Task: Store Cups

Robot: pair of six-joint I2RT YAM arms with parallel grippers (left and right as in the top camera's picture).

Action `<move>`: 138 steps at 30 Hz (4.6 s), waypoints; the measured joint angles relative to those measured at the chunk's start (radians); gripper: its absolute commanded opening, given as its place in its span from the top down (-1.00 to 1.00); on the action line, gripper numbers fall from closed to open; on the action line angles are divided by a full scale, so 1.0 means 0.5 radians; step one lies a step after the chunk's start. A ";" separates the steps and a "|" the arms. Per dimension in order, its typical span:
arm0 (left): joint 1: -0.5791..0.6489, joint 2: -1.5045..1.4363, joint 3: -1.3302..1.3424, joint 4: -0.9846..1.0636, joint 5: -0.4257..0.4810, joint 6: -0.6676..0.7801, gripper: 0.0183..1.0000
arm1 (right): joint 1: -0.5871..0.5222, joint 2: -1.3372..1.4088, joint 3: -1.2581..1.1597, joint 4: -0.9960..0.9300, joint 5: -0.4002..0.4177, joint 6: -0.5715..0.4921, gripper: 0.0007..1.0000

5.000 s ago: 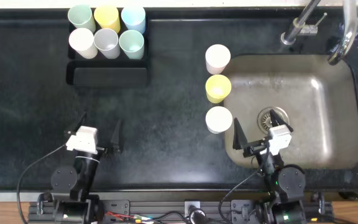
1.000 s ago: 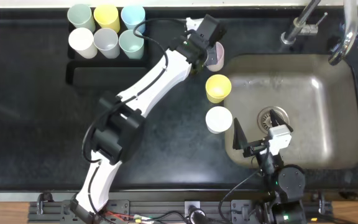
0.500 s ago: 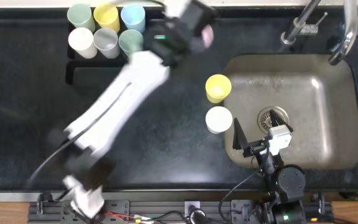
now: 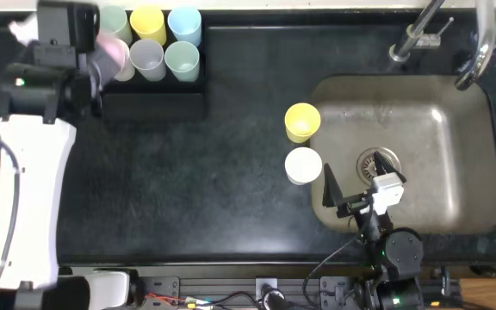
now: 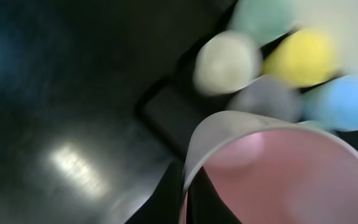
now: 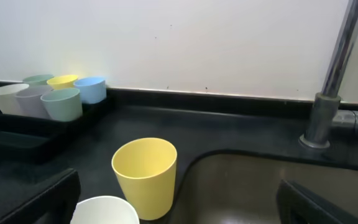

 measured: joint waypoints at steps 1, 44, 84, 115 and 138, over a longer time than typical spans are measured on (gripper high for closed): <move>0.030 0.005 -0.073 0.007 0.021 -0.002 0.96 | 0.000 0.000 0.000 0.002 0.000 0.000 -1.00; 0.251 0.551 -0.375 0.482 0.031 -0.016 0.96 | 0.000 0.000 0.000 0.001 0.000 -0.001 -1.00; 0.229 0.028 -0.387 0.483 0.085 -0.048 -0.71 | 0.000 0.000 0.000 0.002 0.000 0.000 -1.00; -1.316 1.043 0.348 0.468 0.442 0.077 -0.80 | 0.000 0.000 0.000 0.001 0.000 0.000 -0.99; -1.339 1.246 0.361 0.521 0.521 0.106 0.81 | 0.000 0.000 0.000 0.002 0.000 -0.001 -0.99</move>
